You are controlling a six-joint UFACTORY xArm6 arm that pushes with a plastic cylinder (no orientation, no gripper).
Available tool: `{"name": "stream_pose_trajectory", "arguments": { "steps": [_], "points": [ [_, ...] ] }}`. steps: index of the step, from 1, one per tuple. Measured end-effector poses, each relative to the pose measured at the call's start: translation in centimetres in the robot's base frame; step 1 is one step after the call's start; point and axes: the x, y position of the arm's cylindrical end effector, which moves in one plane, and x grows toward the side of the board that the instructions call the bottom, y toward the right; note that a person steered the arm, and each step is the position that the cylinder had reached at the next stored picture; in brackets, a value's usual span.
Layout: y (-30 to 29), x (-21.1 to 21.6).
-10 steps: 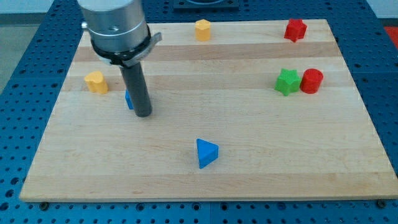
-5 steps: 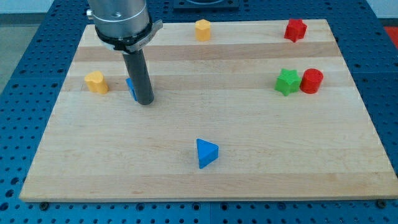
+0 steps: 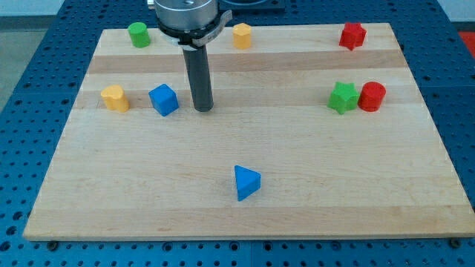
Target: Put the blue cube at the right side of the yellow heart
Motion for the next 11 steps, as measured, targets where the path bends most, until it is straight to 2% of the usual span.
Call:
{"name": "stream_pose_trajectory", "arguments": {
  "steps": [4,10,11],
  "points": [
    [-5.3,-0.2],
    [-6.0,-0.2],
    [-4.0,-0.2]
  ]
}}
